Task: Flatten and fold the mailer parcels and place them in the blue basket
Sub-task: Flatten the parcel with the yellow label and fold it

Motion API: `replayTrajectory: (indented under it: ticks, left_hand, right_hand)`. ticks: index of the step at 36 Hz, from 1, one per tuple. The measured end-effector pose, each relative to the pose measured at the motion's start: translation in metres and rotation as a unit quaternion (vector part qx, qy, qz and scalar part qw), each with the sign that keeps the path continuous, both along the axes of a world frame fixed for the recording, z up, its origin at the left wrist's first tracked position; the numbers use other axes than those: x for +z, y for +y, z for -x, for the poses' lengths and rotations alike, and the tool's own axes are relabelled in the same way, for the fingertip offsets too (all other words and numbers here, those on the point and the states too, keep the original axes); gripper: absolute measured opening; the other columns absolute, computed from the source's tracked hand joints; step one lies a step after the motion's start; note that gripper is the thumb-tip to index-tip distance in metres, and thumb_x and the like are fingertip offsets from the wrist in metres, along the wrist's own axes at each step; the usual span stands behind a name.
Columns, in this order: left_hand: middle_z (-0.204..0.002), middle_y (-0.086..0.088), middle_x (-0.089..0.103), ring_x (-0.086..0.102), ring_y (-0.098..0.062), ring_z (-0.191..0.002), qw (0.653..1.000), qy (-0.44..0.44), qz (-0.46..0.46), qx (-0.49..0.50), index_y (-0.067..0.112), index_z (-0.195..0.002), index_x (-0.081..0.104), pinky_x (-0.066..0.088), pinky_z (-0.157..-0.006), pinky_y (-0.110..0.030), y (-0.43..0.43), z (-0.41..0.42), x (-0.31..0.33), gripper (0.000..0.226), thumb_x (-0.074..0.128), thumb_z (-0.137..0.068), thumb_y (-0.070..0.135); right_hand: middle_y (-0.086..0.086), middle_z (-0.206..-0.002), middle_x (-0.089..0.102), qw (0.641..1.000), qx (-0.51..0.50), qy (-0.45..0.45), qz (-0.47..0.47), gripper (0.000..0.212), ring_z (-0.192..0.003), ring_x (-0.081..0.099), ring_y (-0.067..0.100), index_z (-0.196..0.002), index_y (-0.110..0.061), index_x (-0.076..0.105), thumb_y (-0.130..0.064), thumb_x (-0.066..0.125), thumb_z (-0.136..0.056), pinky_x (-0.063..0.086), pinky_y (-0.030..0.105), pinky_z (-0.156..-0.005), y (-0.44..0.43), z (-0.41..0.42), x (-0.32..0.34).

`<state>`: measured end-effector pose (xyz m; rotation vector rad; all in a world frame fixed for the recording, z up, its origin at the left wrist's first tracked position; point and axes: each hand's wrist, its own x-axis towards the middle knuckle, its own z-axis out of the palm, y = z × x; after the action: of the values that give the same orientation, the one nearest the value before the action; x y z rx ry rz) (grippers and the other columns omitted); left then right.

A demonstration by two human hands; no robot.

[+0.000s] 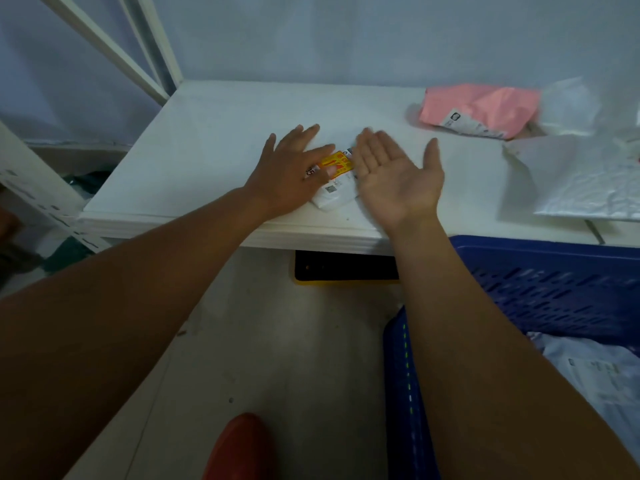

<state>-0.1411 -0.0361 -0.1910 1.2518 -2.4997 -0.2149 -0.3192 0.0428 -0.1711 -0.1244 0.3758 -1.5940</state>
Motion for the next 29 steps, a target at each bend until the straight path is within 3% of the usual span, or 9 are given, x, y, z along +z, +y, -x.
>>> replayTrajectory:
  ticks: [3,8,12,14,16,18,21,24,29]
  left_hand:
    - [-0.162,-0.005,0.026,0.018,-0.023,-0.151,0.999,0.038,0.025,0.013,0.024,-0.145,0.048,0.011,-0.121,-0.053,0.001,0.001,0.000,0.056,0.049,-0.098,0.054]
    - [-0.152,-0.009,0.043,0.037,-0.026,-0.141,0.983,0.061,0.110,0.136,0.019,-0.131,0.060,0.027,-0.117,-0.044,0.006,-0.005,0.000,0.059,0.062,-0.088,0.059]
    - [-0.132,-0.003,0.059,0.054,-0.017,-0.123,0.949,0.243,0.092,0.179,0.019,-0.115,0.066,0.043,-0.103,-0.027,0.015,0.011,0.008,0.030,0.064,-0.086,0.013]
    - [-0.113,0.000,0.068,0.062,-0.012,-0.106,0.890,0.415,-0.041,0.181,0.014,-0.105,0.070,0.051,-0.096,-0.028,0.020,0.030,0.022,0.024,0.061,-0.084,0.006]
    - [-0.105,-0.008,0.068,0.065,-0.018,-0.099,0.757,0.577,-0.268,0.149,0.003,-0.104,0.069,0.059,-0.088,-0.037,0.030,0.051,0.038,0.017,0.060,-0.090,0.004]
    - [-0.117,-0.018,0.063,0.063,-0.025,-0.110,0.623,0.647,-0.421,0.125,-0.004,-0.116,0.061,0.058,-0.090,-0.036,0.038,0.066,0.043,0.022,0.055,-0.099,0.009]
    - [-0.139,-0.024,0.049,0.050,-0.034,-0.131,0.512,0.697,-0.485,0.127,-0.006,-0.139,0.044,0.049,-0.103,-0.038,0.038,0.066,0.035,0.045,0.045,-0.105,0.023]
    - [-0.150,-0.025,0.039,0.041,-0.035,-0.139,0.449,0.734,-0.487,0.151,-0.002,-0.150,0.029,0.038,-0.113,-0.042,0.028,0.057,0.032,0.056,0.037,-0.107,0.032]
    - [-0.153,-0.022,0.036,0.038,-0.032,-0.142,0.439,0.769,-0.428,0.182,0.001,-0.152,0.027,0.034,-0.117,-0.041,0.031,0.060,0.033,0.056,0.039,-0.105,0.031]
  right_hand:
    - [0.025,-0.156,0.031,0.997,0.063,0.032,-0.034,0.082,-0.146,0.029,0.036,-0.153,0.005,0.021,-0.058,0.032,-0.101,0.026,0.047,-0.120,-0.002,-0.004,0.002]
    - [0.023,-0.158,0.026,0.997,0.058,0.013,-0.044,0.082,-0.148,0.025,0.035,-0.154,0.004,0.017,-0.058,0.031,-0.101,0.023,0.047,-0.121,-0.001,-0.004,0.004]
    - [0.021,-0.159,0.026,0.998,0.050,0.012,-0.045,0.084,-0.148,0.025,0.033,-0.155,0.002,0.017,-0.060,0.031,-0.100,0.023,0.046,-0.122,-0.002,-0.005,0.004]
    - [0.019,-0.160,0.025,0.998,0.042,0.010,-0.046,0.084,-0.149,0.023,0.032,-0.155,0.000,0.016,-0.062,0.031,-0.100,0.022,0.046,-0.122,-0.002,-0.005,0.004]
    - [0.018,-0.160,0.024,0.998,0.039,0.004,-0.043,0.085,-0.149,0.024,0.031,-0.155,-0.001,0.016,-0.063,0.031,-0.099,0.022,0.045,-0.122,-0.001,-0.005,0.002]
    - [0.018,-0.161,0.024,0.999,0.037,-0.007,-0.039,0.086,-0.148,0.026,0.031,-0.156,-0.002,0.015,-0.064,0.031,-0.099,0.023,0.045,-0.122,-0.001,-0.005,0.001]
    - [0.018,-0.161,0.023,0.999,0.025,-0.023,-0.041,0.086,-0.149,0.024,0.031,-0.155,-0.001,0.015,-0.064,0.031,-0.099,0.022,0.045,-0.122,0.000,-0.004,0.002]
    - [0.018,-0.161,0.022,0.998,0.011,-0.023,-0.052,0.086,-0.150,0.021,0.030,-0.155,0.000,0.015,-0.064,0.028,-0.099,0.018,0.044,-0.123,0.000,-0.005,0.004]
    - [0.016,-0.162,0.023,0.997,-0.043,-0.039,-0.060,0.085,-0.150,0.021,0.028,-0.155,0.000,0.017,-0.064,0.027,-0.100,0.018,0.042,-0.123,0.002,-0.013,0.004]
